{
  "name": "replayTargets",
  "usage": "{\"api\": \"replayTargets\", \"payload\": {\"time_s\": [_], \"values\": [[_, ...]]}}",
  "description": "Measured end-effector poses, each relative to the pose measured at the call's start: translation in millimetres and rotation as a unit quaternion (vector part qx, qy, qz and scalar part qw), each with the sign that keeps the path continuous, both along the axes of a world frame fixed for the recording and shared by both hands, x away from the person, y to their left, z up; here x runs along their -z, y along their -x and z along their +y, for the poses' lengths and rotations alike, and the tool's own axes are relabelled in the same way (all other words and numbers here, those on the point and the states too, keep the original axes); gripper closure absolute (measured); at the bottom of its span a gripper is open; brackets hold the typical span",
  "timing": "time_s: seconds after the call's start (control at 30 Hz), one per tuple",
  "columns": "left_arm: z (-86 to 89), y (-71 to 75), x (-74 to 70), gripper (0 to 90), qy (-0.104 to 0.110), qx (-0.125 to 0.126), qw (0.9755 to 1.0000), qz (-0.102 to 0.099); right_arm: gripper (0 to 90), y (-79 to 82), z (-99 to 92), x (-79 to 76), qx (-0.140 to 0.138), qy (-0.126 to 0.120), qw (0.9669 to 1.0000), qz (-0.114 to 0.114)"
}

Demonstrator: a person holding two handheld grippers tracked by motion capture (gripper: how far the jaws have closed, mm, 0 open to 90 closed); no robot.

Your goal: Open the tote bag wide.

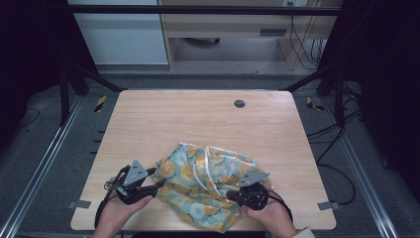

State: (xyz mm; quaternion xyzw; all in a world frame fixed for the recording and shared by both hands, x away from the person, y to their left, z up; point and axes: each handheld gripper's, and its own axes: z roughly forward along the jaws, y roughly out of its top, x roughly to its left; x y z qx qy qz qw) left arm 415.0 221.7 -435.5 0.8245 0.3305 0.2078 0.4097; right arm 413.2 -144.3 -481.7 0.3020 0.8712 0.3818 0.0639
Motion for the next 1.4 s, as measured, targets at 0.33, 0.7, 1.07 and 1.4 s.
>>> {"api": "replayTargets", "payload": {"time_s": [0.33, 0.7, 1.07, 1.4], "values": [[-64.2, -27.4, -57.3, 36.4, 0.003, 0.055, 0.9985, -0.001, 89.3, 0.3, 1.7, 0.8, -0.004, 0.001, 1.0, 0.0], [-116.2, -63.3, -70.7, 39.0, -0.043, 0.085, 0.995, 0.03, 88.8, 2.0, 3.0, 0.1, -0.007, -0.001, 1.0, 0.0], [-85.6, -37.1, -53.5, 90.0, -0.028, 0.084, 0.9956, 0.029, 83.8, 4.6, 1.5, -5.1, -0.005, -0.006, 0.9999, -0.014], [-38.8, -0.2, -27.4, 90.0, -0.006, 0.076, 0.9965, 0.036, 52.1, 10.1, -8.2, -21.3, 0.024, -0.02, 0.9982, -0.052]]}}
